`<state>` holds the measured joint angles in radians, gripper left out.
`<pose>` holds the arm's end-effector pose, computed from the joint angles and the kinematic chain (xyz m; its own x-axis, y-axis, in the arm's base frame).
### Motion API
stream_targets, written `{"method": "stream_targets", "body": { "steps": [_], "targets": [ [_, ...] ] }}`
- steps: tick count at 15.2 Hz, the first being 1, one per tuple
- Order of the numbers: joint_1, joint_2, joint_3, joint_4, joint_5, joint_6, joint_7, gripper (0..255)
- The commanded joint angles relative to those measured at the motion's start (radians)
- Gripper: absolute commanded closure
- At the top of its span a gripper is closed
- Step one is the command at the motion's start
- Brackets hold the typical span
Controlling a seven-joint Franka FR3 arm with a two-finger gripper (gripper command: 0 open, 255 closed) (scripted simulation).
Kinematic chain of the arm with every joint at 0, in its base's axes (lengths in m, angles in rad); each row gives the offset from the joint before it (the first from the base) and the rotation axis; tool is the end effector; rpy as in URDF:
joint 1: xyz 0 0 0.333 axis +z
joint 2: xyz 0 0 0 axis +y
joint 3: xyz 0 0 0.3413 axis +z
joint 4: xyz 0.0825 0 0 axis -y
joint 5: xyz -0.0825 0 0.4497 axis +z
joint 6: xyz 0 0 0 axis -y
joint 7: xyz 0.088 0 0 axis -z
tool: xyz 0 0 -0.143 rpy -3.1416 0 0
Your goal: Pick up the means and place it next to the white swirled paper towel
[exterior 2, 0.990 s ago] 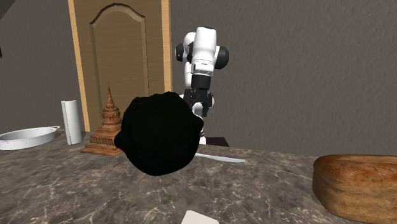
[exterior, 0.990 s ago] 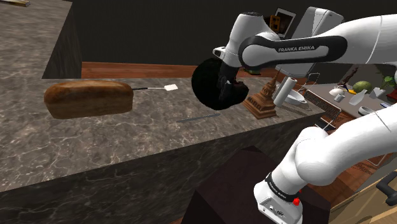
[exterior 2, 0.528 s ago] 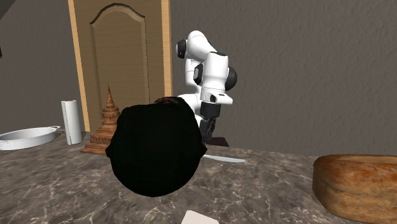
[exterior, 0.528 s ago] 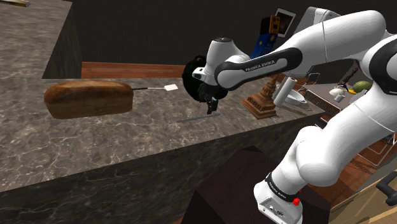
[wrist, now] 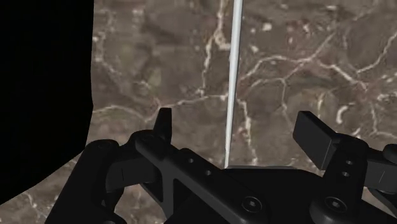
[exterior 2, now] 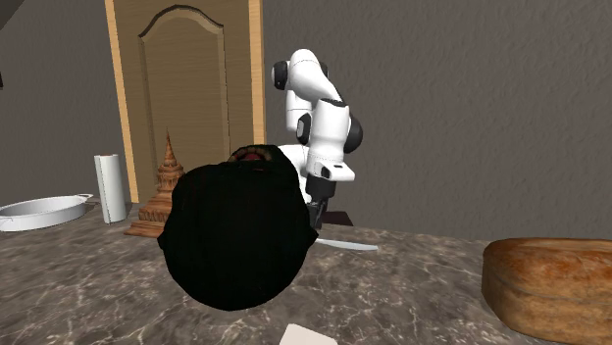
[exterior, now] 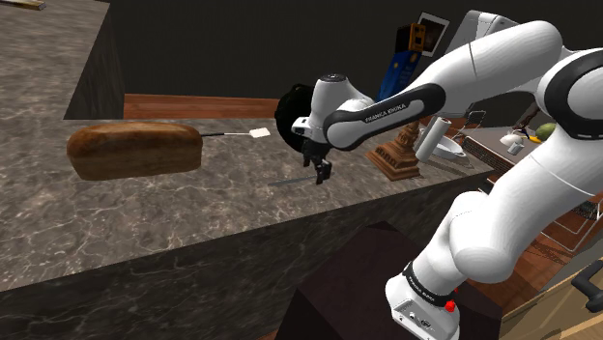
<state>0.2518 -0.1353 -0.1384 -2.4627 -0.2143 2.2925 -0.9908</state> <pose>0.5008 0.0480 0.2876 0.3143 0.9392 -0.1384 0.9493 -0.3122 0.0374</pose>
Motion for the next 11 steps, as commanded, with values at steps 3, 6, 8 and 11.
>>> {"method": "stream_targets", "body": {
  "steps": [3, 6, 8, 11],
  "targets": [
    [0.000, 0.007, 0.000, 0.000, 0.000, 0.007, 0.001, 0],
    [0.000, 0.007, 0.000, 0.000, 0.000, 0.007, 0.001, 0],
    [0.000, 0.007, 0.000, 0.000, 0.000, 0.007, 0.001, 255],
    [0.000, 0.007, 0.000, 0.000, 0.000, 0.007, 0.001, 255]
  ]
}}
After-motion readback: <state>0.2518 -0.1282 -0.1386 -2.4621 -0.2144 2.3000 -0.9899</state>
